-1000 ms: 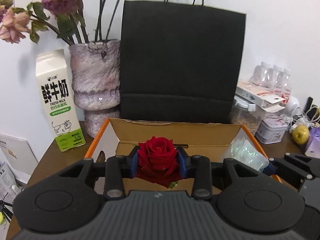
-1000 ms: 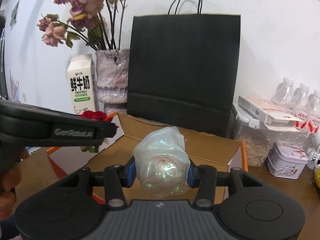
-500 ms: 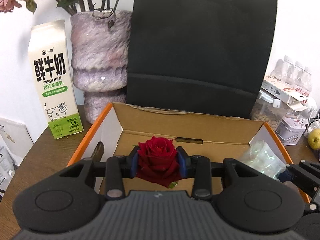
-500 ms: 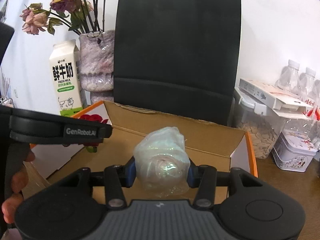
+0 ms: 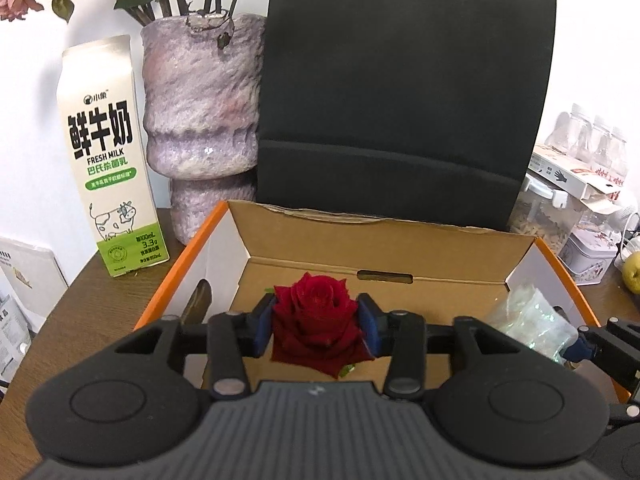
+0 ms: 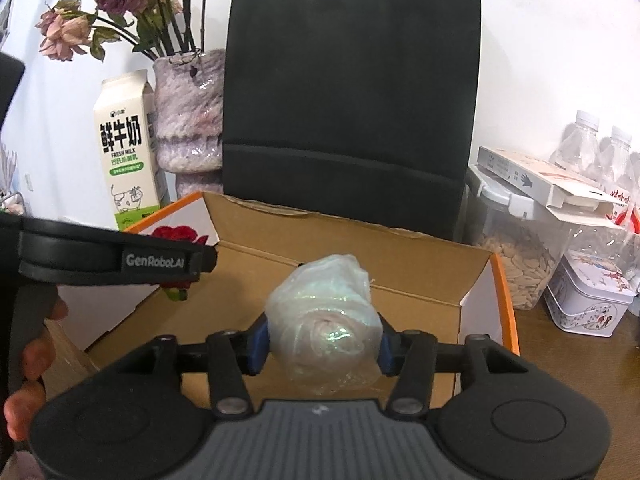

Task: Organize objects
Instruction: 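Open the left gripper to drop the rose while the right releases the ball into the box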

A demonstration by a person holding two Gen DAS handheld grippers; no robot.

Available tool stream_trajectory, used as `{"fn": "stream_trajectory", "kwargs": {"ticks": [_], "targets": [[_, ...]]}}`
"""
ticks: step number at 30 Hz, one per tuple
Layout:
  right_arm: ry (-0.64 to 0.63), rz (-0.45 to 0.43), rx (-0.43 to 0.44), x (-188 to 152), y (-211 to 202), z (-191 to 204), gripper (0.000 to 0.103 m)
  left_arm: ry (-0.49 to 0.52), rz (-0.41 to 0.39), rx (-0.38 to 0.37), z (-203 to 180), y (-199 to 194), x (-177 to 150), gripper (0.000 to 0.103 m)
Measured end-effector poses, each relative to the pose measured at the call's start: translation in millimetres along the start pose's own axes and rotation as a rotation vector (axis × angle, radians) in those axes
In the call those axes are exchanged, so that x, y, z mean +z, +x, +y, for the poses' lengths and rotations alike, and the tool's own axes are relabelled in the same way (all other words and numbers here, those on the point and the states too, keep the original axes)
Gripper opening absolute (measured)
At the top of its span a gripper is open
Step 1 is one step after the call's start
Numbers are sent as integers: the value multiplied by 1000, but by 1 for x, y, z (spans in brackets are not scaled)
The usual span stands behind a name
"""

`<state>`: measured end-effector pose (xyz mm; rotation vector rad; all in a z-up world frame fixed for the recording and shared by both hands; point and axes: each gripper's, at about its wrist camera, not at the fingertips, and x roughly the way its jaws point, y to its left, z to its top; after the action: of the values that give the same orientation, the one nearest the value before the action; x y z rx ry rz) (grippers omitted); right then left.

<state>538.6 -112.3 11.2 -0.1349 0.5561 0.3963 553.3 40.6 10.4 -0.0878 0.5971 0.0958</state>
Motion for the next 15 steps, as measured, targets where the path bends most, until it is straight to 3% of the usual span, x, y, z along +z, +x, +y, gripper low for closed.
{"fn": "stream_trajectory", "kwargs": {"ticks": [1, 3, 4, 5, 15], "targets": [[1, 1, 2, -1, 0, 0, 59, 3, -5, -3, 0, -1, 0, 64], [3, 1, 5, -1, -1, 0, 80, 8, -25, 6, -1, -6, 0, 94], [3, 2, 4, -2, -1, 1, 96, 6, -35, 19, -1, -8, -1, 100], [1, 2, 2, -2, -1, 1, 102, 4, -44, 26, -1, -11, -1, 103], [18, -5, -1, -3, -5, -1, 103, 3, -52, 19, 0, -16, 0, 103]]}}
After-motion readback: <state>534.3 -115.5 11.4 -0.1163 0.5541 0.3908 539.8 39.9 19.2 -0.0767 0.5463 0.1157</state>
